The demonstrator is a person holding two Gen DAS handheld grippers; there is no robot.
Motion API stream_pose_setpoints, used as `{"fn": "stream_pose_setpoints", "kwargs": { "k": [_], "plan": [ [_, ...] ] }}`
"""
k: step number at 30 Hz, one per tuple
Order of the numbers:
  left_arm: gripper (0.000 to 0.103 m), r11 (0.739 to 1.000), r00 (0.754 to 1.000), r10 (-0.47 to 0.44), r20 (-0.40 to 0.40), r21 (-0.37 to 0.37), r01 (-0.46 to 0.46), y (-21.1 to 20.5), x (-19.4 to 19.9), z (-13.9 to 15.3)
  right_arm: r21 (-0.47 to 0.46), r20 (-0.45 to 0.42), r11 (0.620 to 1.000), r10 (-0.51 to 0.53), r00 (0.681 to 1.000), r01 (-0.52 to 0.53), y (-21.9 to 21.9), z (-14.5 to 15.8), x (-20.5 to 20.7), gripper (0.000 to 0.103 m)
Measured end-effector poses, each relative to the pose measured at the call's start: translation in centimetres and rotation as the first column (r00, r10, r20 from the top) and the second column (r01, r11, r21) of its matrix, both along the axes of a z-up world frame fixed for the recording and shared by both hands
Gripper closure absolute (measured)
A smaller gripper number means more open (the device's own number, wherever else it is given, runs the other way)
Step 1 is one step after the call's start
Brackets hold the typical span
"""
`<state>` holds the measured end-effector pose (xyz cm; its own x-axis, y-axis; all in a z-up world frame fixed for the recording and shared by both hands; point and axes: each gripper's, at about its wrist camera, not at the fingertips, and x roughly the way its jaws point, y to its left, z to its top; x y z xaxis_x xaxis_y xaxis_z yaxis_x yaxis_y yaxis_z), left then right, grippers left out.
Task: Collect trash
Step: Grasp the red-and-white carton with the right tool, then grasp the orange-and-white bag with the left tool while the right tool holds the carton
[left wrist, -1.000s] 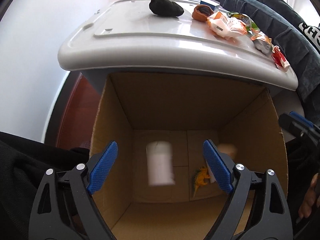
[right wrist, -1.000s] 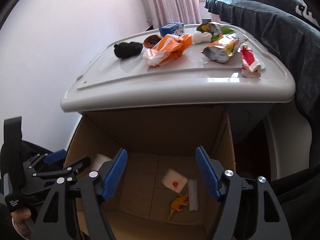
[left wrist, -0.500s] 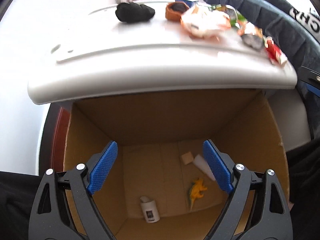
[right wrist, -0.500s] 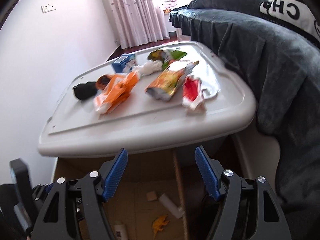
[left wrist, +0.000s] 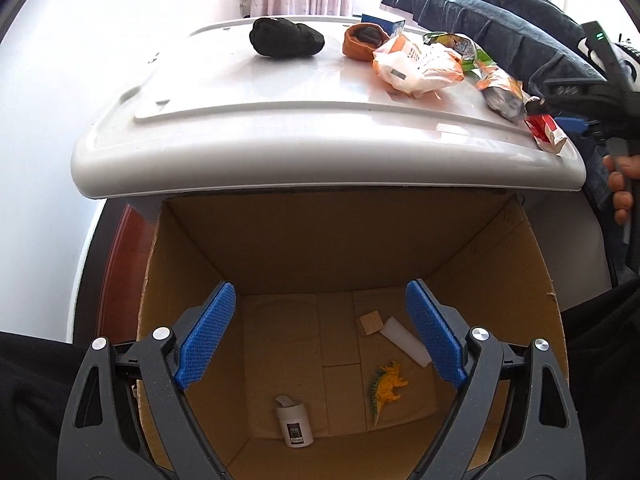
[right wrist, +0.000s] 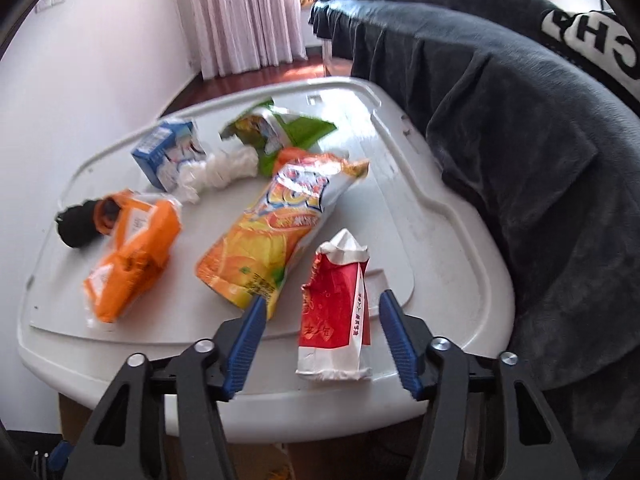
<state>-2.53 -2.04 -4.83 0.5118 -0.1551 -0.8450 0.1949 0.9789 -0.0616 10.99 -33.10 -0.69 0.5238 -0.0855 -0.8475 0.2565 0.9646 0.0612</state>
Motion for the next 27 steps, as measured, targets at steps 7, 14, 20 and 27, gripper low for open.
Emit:
{"fn": "stream_pose_setpoints", "kwargs": {
  "k": [7, 14, 20, 27],
  "plan": [
    [0.018, 1.0, 1.0, -0.015, 0.007, 0.005, 0.015, -0.2, -0.2, 0.1, -0.05, -0.017, 0.999, -0.002, 1.0, 0.001, 0.0, -1.4, 0.3, 0.068],
    [0.018, 0.999, 1.0, -0.028, 0.011, -0.027, 0.028, -0.7, 0.5, 1.7, 0.033, 0.041, 0.999, -0.037, 0.998, 0.035, -0.9, 0.0, -1.4, 0.08],
    [0.018, 0.995, 0.991, -0.094, 0.093, -0.031, 0.097, -3.8, 4.6, 5.1, 0.184, 0.215, 0.982, -0.005, 0.977, -0.036, -0.8, 5.5, -5.3, 0.08],
    [0.018, 0.982, 0.972, -0.187, 0.139, -0.009, 0.19, -10.5, 12.2, 6.5, 0.179, 0.316, 0.979, 0.039, 0.948, -0.1, -0.4, 7.3, -7.0, 0.08]
  ]
}}
